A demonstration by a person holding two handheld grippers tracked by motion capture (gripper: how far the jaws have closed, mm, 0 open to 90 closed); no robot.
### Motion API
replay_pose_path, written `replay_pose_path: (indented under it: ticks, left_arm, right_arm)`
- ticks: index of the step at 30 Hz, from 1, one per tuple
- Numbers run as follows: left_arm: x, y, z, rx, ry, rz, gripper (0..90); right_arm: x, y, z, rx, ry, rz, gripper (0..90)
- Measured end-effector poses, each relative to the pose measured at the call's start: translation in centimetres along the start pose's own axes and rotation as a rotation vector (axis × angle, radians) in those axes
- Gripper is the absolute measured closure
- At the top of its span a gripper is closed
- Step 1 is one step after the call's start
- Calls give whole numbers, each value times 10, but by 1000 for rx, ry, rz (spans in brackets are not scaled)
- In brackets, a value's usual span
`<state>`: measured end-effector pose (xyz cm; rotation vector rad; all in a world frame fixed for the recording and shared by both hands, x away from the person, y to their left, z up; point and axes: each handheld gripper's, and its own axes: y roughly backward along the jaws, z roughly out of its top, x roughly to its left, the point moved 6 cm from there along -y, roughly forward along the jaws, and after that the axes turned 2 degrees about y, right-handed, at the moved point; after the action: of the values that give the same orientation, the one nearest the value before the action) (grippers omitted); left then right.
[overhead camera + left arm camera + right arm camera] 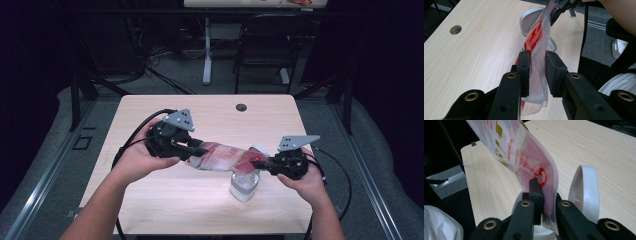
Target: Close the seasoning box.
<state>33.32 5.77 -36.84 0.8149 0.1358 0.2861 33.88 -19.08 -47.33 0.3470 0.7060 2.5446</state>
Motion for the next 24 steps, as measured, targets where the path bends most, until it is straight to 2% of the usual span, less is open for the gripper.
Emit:
replay_pose_path:
  ticks: [12, 24]
  left_arm:
    - [0, -2, 2, -3, -3, -2, 749]
    - [0, 0, 4, -7, -3, -2, 750]
  right_arm:
    - [0, 5, -1, -2, -1, -2, 881]
    - [3, 7, -2, 1, -6, 22, 886]
